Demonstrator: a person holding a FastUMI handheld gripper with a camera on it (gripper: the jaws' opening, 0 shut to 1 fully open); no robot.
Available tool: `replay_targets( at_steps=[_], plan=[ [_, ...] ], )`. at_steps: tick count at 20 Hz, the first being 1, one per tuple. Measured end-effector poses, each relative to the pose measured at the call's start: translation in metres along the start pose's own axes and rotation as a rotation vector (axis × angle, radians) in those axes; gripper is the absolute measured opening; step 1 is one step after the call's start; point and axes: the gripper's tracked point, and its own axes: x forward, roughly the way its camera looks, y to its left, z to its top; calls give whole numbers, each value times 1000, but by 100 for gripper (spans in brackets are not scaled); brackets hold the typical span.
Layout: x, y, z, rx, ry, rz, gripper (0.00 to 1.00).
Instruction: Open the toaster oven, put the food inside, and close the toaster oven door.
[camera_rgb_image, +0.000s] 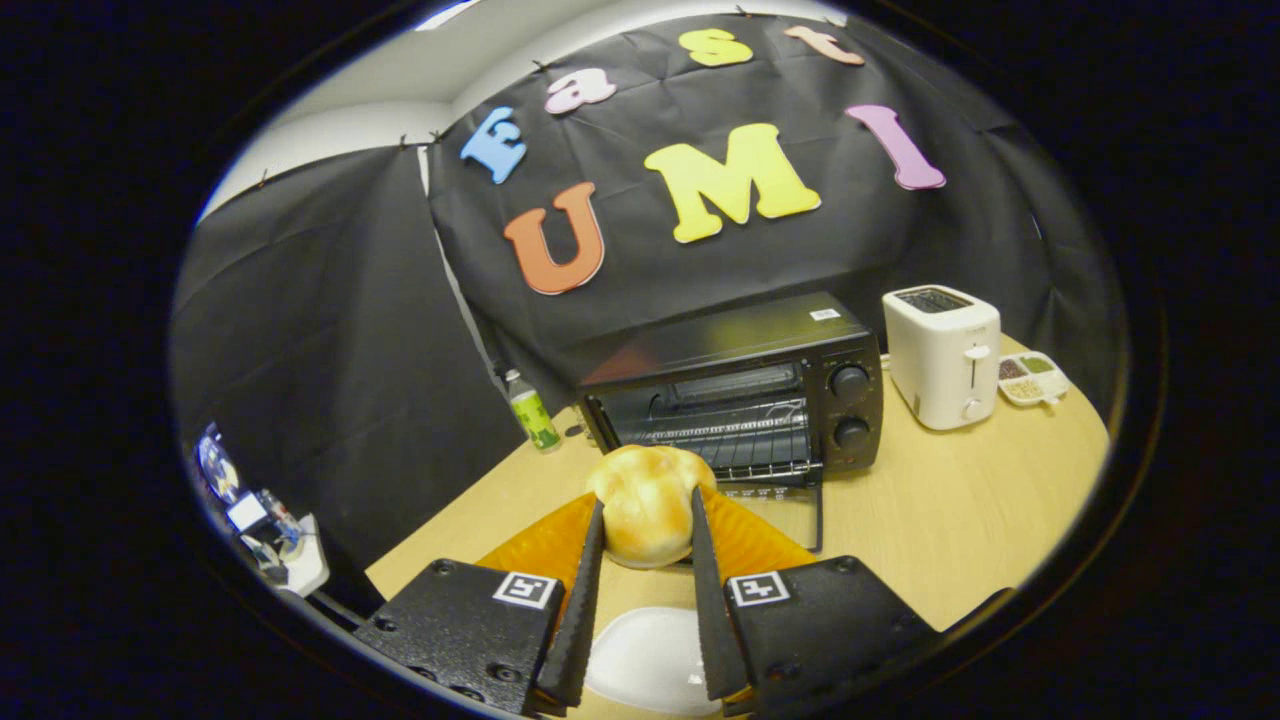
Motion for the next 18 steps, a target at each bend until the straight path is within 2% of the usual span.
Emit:
replay_targets(
  at_steps=[2,6,11,18],
  plan=[
    [26,-12,15,44,8,-28,49],
    [81,-31,15,107,81,-67,49],
    [143,-62,12,69,127,-150,49],
    [204,-93,11,-46,147,-240,50]
  ],
)
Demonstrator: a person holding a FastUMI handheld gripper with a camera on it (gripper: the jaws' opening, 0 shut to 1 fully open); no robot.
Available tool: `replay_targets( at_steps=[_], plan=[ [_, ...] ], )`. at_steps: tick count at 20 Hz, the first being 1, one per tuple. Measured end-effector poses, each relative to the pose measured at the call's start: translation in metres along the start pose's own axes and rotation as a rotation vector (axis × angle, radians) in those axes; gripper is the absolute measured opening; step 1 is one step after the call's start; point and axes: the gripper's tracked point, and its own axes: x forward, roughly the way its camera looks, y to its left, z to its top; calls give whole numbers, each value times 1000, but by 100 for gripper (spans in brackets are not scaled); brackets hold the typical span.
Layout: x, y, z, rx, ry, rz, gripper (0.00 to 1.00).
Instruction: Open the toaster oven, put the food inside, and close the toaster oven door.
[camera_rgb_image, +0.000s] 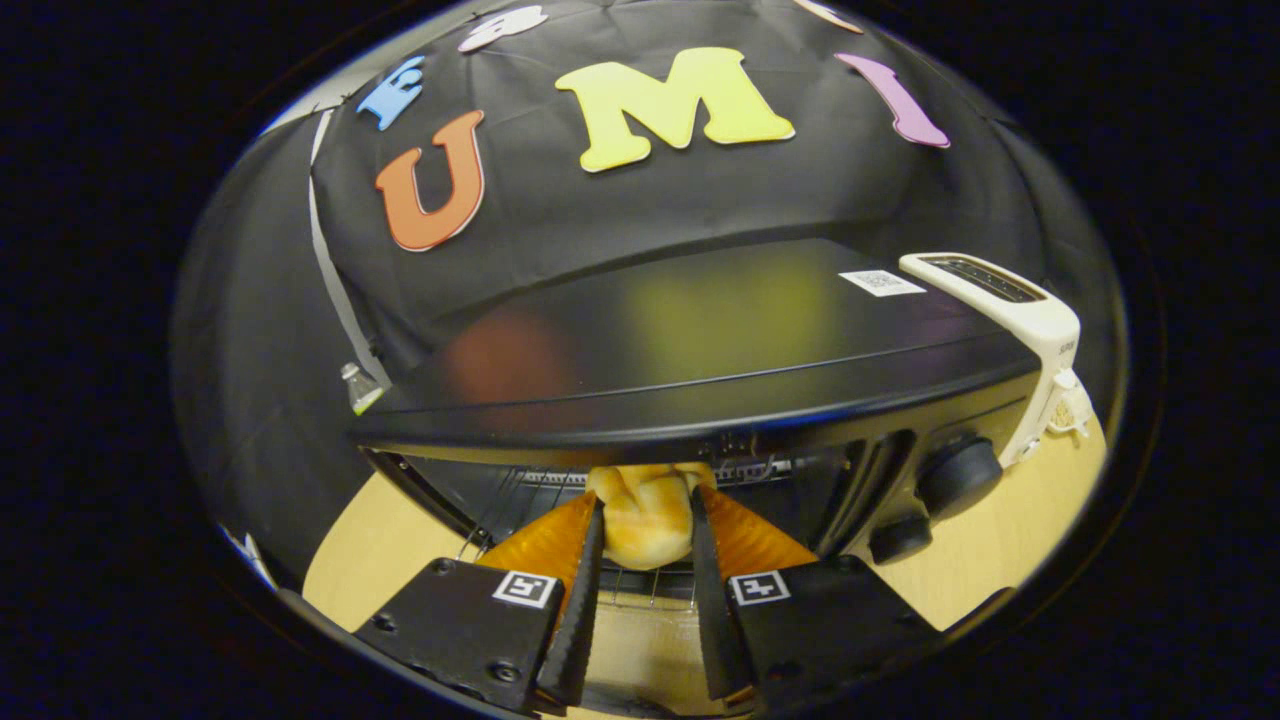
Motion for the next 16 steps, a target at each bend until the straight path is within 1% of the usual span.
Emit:
replay_targets(
  at_steps=[3,4,6,8,9,12,14,16],
  plan=[
    [19,-1,1,-54,-4,-30,53],
    [23,-3,2,-64,-6,-45,60],
    [31,-3,4,-69,-11,-54,68],
    [28,-6,3,-76,-22,-73,77],
    [22,-8,5,-72,-39,-87,82],
    [2,-2,15,-63,-82,-77,86],
    [-19,-1,16,-79,-99,-93,93],
    [-41,9,10,-81,-97,-73,97]
  ],
)
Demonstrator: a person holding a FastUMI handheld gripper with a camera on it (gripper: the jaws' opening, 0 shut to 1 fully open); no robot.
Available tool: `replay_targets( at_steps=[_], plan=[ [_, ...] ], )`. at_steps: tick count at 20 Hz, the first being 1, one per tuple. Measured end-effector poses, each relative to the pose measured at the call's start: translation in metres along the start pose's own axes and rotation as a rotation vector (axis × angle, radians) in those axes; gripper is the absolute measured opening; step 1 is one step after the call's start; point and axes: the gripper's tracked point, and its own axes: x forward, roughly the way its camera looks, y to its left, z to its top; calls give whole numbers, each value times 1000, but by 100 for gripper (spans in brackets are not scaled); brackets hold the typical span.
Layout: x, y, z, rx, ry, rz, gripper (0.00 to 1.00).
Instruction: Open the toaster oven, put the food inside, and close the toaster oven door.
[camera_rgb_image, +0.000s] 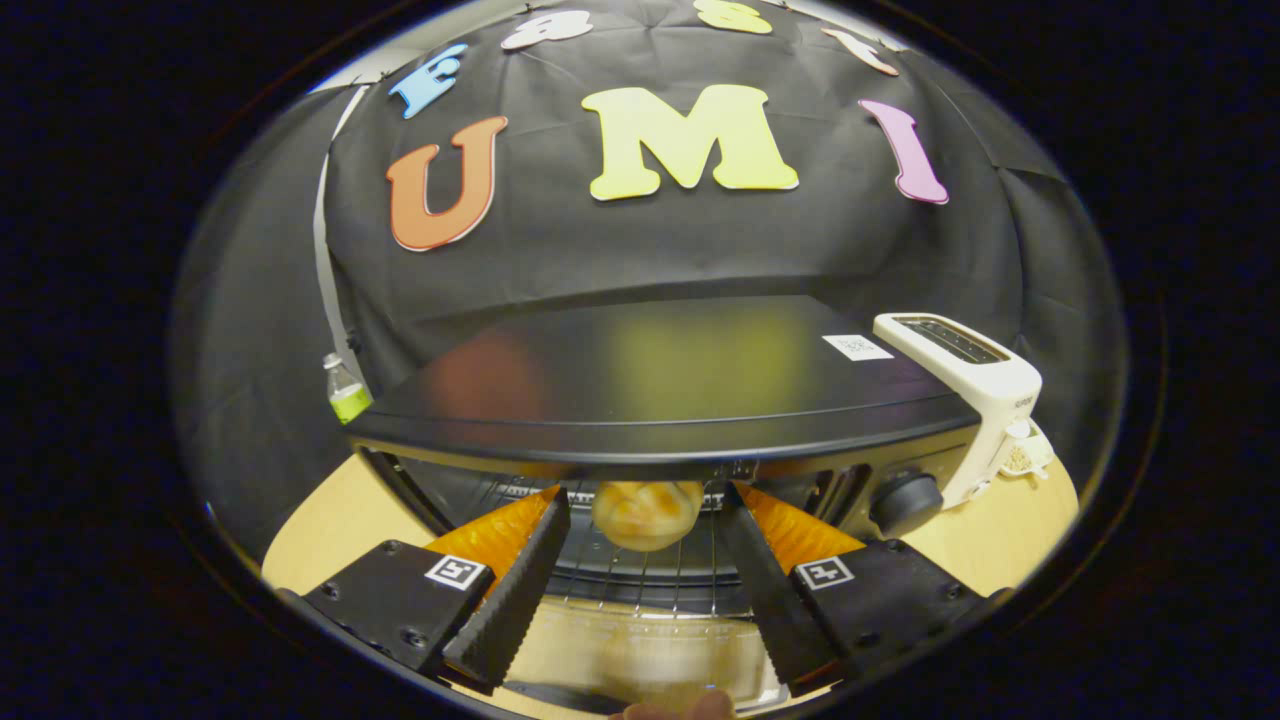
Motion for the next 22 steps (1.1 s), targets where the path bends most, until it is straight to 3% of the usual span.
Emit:
replay_targets(
  at_steps=[6,10,16,22],
  plan=[
    [-91,7,-1,-74,-99,-58,98],
    [-130,19,-30,-74,-126,-76,100],
    [-147,37,-92,-130,-86,-80,100],
    [-146,36,-143,-86,4,-89,100]
  ],
)
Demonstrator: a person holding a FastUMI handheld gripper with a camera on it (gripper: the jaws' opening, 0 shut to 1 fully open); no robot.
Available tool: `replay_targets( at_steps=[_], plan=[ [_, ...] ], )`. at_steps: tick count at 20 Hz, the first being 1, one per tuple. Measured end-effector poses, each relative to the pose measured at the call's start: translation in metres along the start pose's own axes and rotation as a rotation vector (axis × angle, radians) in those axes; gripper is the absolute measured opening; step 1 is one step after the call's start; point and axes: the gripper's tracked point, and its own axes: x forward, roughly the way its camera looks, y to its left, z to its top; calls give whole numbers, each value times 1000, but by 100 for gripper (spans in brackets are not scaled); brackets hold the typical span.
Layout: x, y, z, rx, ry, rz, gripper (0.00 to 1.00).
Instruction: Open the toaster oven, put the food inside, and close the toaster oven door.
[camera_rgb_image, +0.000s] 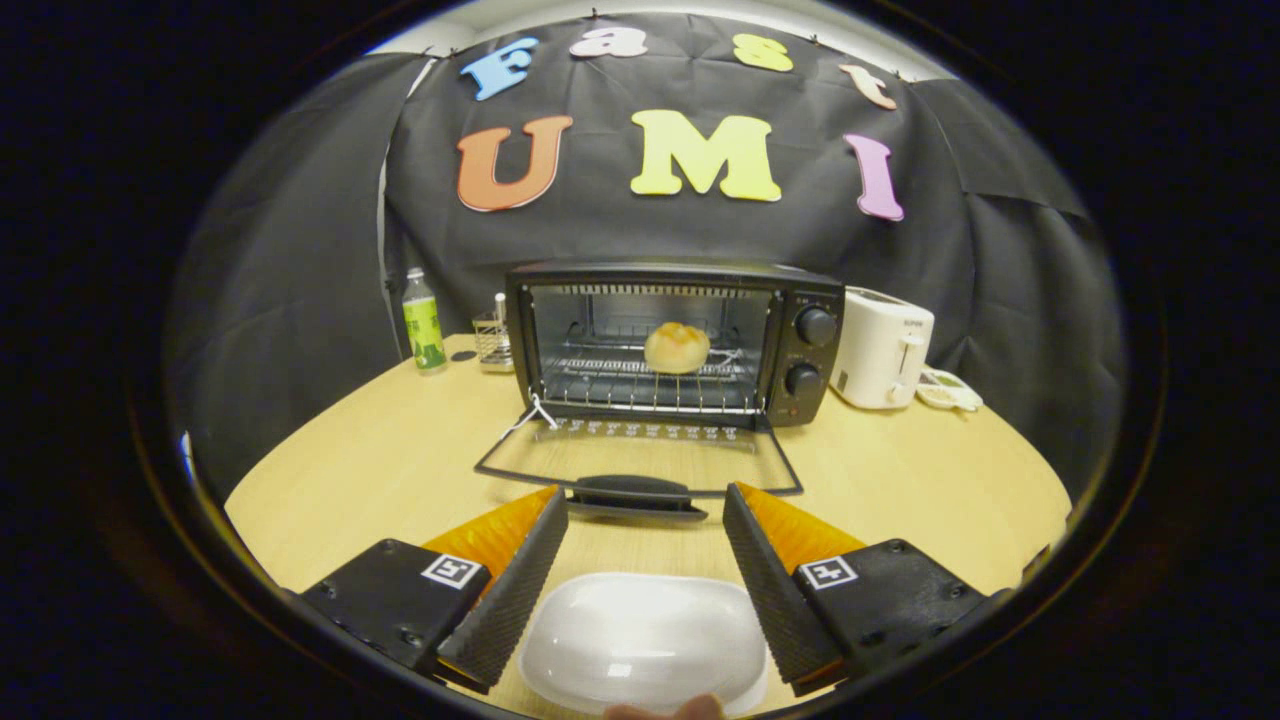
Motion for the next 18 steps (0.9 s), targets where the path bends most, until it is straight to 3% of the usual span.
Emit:
replay_targets(
  at_steps=[18],
  plan=[
    [59,20,-48,29,298,11,100]
  ],
)
